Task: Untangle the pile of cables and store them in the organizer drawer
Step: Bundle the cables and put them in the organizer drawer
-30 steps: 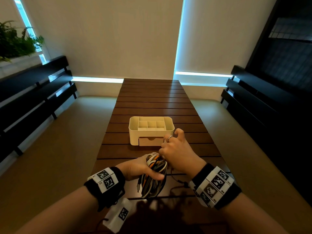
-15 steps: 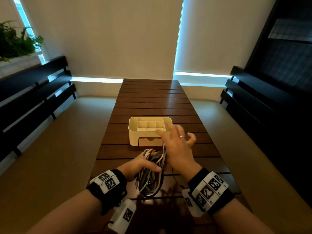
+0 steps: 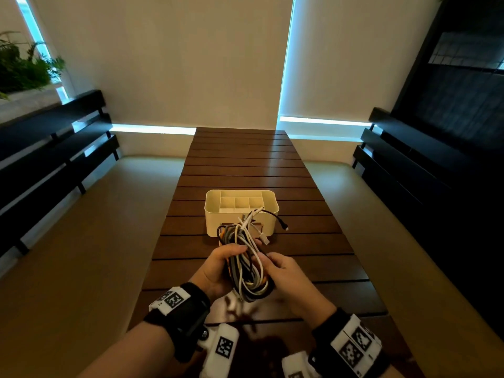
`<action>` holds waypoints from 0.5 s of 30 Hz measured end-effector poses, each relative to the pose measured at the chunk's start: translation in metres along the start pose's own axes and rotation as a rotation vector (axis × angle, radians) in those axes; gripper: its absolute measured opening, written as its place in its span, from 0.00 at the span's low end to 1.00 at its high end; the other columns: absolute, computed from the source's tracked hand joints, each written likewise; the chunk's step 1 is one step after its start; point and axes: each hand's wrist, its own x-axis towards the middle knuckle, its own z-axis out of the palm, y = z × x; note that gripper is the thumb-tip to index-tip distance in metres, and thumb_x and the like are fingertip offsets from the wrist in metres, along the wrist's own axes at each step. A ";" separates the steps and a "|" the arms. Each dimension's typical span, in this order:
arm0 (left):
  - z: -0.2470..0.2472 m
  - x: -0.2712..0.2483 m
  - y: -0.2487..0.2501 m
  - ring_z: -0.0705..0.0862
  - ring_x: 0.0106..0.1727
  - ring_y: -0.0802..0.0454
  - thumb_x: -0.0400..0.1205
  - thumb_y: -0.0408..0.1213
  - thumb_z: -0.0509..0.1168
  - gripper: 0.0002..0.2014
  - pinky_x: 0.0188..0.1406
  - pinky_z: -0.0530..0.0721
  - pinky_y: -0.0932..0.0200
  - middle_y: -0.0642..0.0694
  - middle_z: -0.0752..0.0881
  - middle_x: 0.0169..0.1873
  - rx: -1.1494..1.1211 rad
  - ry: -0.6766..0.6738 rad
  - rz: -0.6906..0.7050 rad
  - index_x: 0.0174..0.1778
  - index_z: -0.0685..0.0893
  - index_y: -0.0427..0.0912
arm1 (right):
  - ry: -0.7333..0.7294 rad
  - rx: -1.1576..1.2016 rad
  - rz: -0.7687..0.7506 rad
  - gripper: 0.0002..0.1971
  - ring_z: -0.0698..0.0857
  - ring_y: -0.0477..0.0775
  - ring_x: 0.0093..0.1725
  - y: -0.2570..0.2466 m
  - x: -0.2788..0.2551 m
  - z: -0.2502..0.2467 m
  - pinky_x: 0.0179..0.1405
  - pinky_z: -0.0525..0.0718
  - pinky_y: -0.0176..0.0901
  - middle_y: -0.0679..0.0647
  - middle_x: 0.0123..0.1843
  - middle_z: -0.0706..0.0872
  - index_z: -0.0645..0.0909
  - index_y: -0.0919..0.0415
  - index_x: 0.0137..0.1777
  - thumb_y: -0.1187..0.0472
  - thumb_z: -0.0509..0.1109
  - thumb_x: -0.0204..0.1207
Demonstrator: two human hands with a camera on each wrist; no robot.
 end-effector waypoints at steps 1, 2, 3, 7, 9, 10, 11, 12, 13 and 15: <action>0.001 0.000 0.002 0.88 0.40 0.47 0.44 0.45 0.85 0.28 0.46 0.86 0.51 0.44 0.90 0.39 0.016 -0.009 -0.003 0.40 0.93 0.42 | -0.009 0.036 0.014 0.14 0.81 0.44 0.29 -0.002 -0.001 0.001 0.30 0.77 0.35 0.52 0.33 0.84 0.79 0.59 0.40 0.50 0.63 0.80; 0.003 -0.001 0.003 0.88 0.40 0.48 0.44 0.45 0.85 0.28 0.45 0.86 0.51 0.44 0.90 0.39 0.029 -0.020 -0.007 0.41 0.93 0.42 | -0.017 0.053 0.028 0.13 0.79 0.42 0.27 -0.004 -0.002 0.002 0.27 0.76 0.33 0.50 0.31 0.82 0.77 0.58 0.39 0.51 0.63 0.81; 0.005 -0.002 0.004 0.89 0.39 0.48 0.45 0.45 0.85 0.29 0.43 0.87 0.52 0.44 0.90 0.38 0.033 -0.030 -0.014 0.42 0.92 0.42 | -0.026 0.064 0.033 0.12 0.78 0.43 0.27 -0.005 -0.003 0.001 0.27 0.76 0.32 0.50 0.31 0.81 0.76 0.57 0.38 0.52 0.63 0.81; 0.002 -0.002 0.008 0.89 0.38 0.48 0.44 0.44 0.87 0.39 0.38 0.88 0.53 0.42 0.89 0.38 0.035 0.002 -0.052 0.53 0.85 0.38 | 0.005 0.046 -0.008 0.11 0.80 0.48 0.31 -0.005 -0.006 0.001 0.31 0.78 0.38 0.53 0.33 0.81 0.75 0.57 0.38 0.54 0.66 0.79; -0.002 -0.002 0.008 0.89 0.39 0.46 0.44 0.44 0.87 0.41 0.40 0.89 0.52 0.40 0.89 0.40 0.020 0.021 -0.058 0.54 0.85 0.37 | 0.065 -0.063 -0.058 0.12 0.83 0.57 0.37 -0.004 -0.007 0.003 0.41 0.82 0.53 0.60 0.39 0.84 0.79 0.57 0.39 0.50 0.67 0.78; -0.002 -0.001 0.008 0.89 0.42 0.45 0.45 0.43 0.87 0.40 0.43 0.89 0.51 0.39 0.89 0.43 0.014 0.027 -0.057 0.54 0.86 0.36 | 0.088 -0.096 -0.076 0.15 0.85 0.61 0.42 -0.004 -0.008 0.004 0.47 0.83 0.59 0.62 0.43 0.86 0.81 0.57 0.41 0.45 0.67 0.76; -0.002 -0.001 0.007 0.89 0.46 0.44 0.47 0.42 0.87 0.39 0.46 0.89 0.50 0.37 0.88 0.48 0.021 0.021 -0.049 0.55 0.87 0.36 | 0.102 -0.098 -0.076 0.19 0.87 0.60 0.46 -0.003 -0.007 0.004 0.51 0.83 0.61 0.62 0.46 0.87 0.83 0.57 0.43 0.40 0.65 0.74; -0.001 -0.001 0.007 0.89 0.49 0.44 0.50 0.42 0.86 0.38 0.48 0.88 0.50 0.36 0.88 0.52 0.036 0.006 -0.033 0.57 0.87 0.36 | 0.101 -0.050 -0.067 0.23 0.87 0.56 0.48 -0.004 -0.007 0.004 0.53 0.84 0.61 0.60 0.47 0.89 0.85 0.55 0.46 0.35 0.62 0.74; 0.001 -0.001 0.007 0.89 0.50 0.43 0.52 0.42 0.85 0.36 0.48 0.88 0.50 0.36 0.88 0.52 0.061 -0.010 -0.006 0.57 0.88 0.37 | 0.079 0.006 -0.057 0.24 0.88 0.51 0.51 -0.005 -0.009 0.004 0.55 0.85 0.56 0.56 0.49 0.90 0.85 0.51 0.51 0.34 0.59 0.75; 0.004 -0.001 0.007 0.89 0.48 0.44 0.53 0.42 0.84 0.31 0.47 0.88 0.51 0.38 0.90 0.48 0.104 -0.015 0.037 0.52 0.90 0.39 | 0.061 -0.093 -0.132 0.23 0.85 0.48 0.59 -0.007 -0.014 0.005 0.61 0.82 0.48 0.47 0.58 0.87 0.79 0.45 0.65 0.36 0.57 0.77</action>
